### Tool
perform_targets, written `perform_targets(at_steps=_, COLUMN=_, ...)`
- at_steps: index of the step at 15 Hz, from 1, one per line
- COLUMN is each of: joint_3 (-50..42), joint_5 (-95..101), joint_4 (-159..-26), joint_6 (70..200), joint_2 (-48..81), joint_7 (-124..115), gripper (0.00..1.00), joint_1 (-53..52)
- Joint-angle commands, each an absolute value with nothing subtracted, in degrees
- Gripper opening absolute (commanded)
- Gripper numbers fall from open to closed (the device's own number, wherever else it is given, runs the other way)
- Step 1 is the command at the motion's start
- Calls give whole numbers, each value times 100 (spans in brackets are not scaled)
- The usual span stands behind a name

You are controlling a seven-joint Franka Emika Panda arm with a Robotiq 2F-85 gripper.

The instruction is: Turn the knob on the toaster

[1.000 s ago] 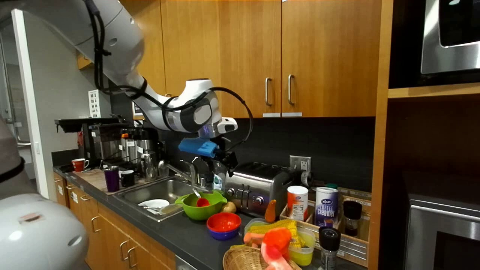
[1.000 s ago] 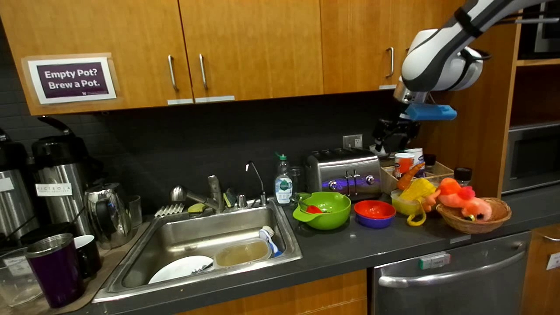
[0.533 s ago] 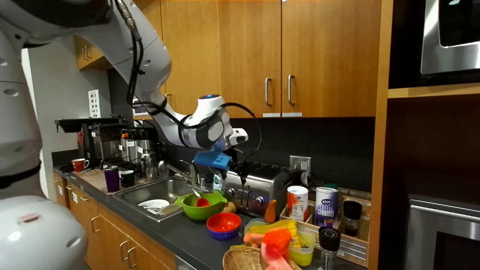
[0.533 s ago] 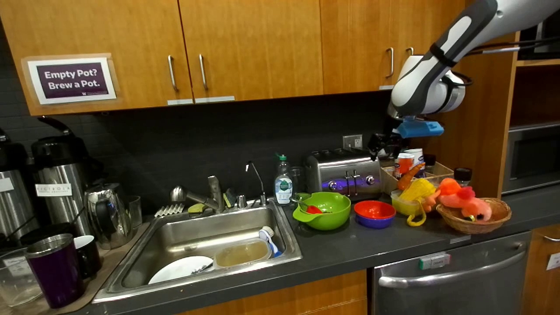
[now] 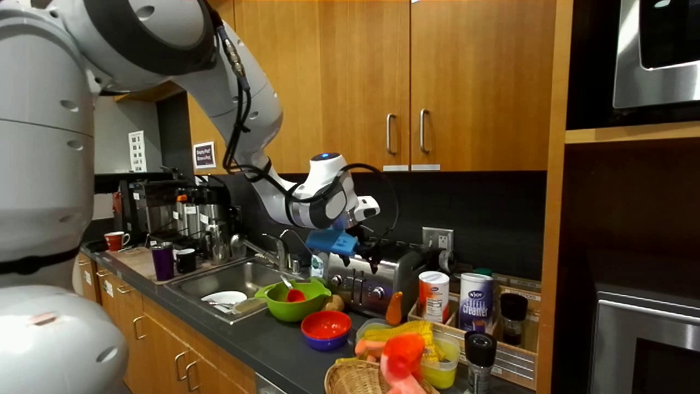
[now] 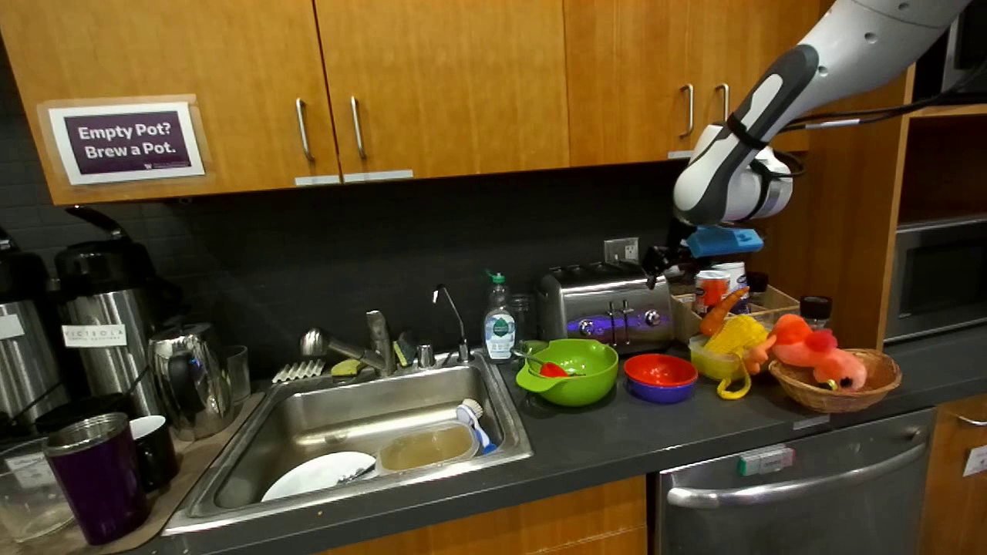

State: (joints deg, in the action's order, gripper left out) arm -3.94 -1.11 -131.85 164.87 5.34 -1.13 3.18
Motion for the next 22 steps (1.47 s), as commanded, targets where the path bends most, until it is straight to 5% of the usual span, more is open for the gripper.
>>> perform_targets(at_steps=1, joint_3=-370, joint_5=-141, joint_4=-13107, joint_6=16475, joint_2=580, joint_7=-49, gripper=100, joint_1=331)
perform_targets(at_steps=14, joint_3=-306, joint_5=-570, joint_4=-12861, joint_6=16994, joint_2=988, joint_7=261, gripper=100, joint_1=456)
perform_targets(at_steps=22, joint_3=432, joint_5=-2567, joint_4=-12192, joint_6=15878, joint_2=1152, joint_7=1952, gripper=100, joint_1=1050)
